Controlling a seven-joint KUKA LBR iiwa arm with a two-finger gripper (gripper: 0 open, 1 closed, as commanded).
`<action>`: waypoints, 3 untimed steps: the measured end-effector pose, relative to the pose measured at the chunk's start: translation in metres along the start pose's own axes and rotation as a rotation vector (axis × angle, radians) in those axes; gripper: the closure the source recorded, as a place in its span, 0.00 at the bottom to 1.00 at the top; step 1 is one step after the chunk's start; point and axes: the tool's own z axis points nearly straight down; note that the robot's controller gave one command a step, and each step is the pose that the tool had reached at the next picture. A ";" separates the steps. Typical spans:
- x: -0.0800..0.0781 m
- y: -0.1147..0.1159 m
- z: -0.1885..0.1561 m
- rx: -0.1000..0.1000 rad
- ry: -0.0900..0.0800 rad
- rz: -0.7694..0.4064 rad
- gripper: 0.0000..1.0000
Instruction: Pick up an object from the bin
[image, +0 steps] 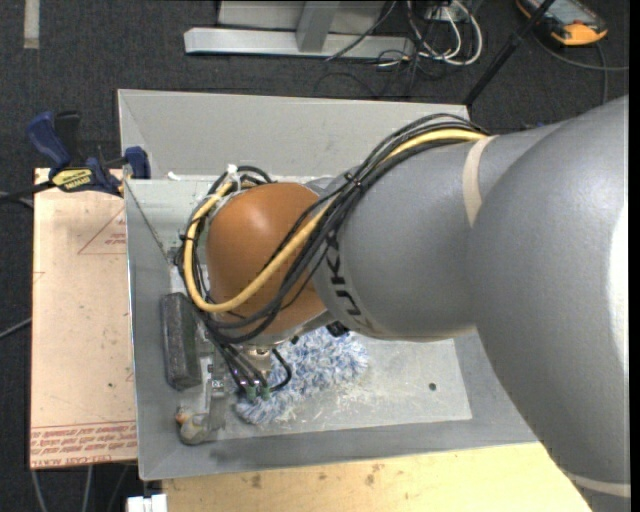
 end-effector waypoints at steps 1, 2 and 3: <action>-0.002 -0.001 -0.005 -0.002 -0.007 0.005 0.00; -0.019 -0.037 0.038 -0.005 -0.015 -0.151 0.00; -0.101 -0.082 0.040 -0.001 -0.010 -0.395 0.00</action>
Offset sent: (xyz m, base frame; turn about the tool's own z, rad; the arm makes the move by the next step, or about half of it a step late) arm 0.0361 -0.0875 -0.0938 -0.3042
